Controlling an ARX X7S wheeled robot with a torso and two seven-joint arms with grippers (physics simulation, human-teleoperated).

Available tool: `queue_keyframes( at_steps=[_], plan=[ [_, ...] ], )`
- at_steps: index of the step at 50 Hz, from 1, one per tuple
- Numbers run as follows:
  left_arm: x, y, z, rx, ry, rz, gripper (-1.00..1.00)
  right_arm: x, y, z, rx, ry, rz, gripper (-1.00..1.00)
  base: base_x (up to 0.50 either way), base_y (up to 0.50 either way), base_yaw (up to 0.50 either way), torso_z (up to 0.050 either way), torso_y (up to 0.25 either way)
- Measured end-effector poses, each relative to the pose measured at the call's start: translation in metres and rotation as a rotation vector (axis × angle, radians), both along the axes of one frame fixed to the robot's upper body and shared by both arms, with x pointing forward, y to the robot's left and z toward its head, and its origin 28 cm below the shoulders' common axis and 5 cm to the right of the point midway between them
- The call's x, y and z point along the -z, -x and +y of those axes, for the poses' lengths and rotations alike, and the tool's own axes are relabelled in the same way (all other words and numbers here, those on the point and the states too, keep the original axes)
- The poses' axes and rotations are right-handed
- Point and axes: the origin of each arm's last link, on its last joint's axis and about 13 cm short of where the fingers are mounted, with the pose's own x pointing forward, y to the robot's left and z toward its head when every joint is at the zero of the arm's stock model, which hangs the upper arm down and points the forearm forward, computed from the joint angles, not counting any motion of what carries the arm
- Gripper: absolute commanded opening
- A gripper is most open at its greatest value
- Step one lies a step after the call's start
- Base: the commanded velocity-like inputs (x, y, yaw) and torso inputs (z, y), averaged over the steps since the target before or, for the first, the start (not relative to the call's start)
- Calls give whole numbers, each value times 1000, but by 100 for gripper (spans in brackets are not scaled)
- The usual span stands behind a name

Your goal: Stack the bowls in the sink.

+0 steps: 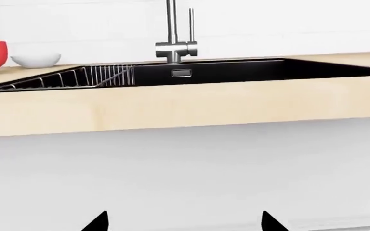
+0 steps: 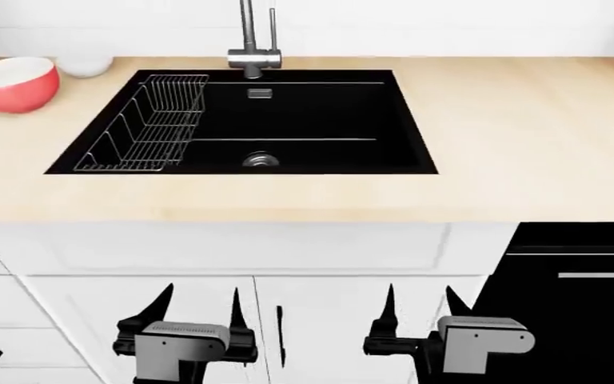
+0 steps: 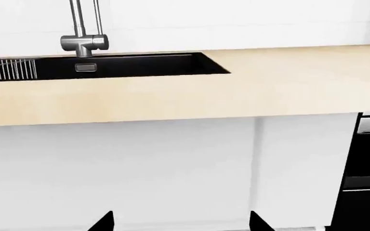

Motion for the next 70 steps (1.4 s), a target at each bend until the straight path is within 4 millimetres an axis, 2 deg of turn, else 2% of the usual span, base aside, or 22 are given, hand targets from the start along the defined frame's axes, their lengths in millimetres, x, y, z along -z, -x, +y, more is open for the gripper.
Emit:
queue_keyframes(
  at_steps=[30, 70],
  plan=[
    [0, -1, 2, 0, -12, 6, 100, -3, 3, 1, -12, -5, -15, 100, 0, 500, 0, 49, 0],
    [0, -3, 2, -16, -32, 28, 100, -3, 4, 1, -20, -23, -18, 100, 0, 500, 0, 0, 0]
  ],
)
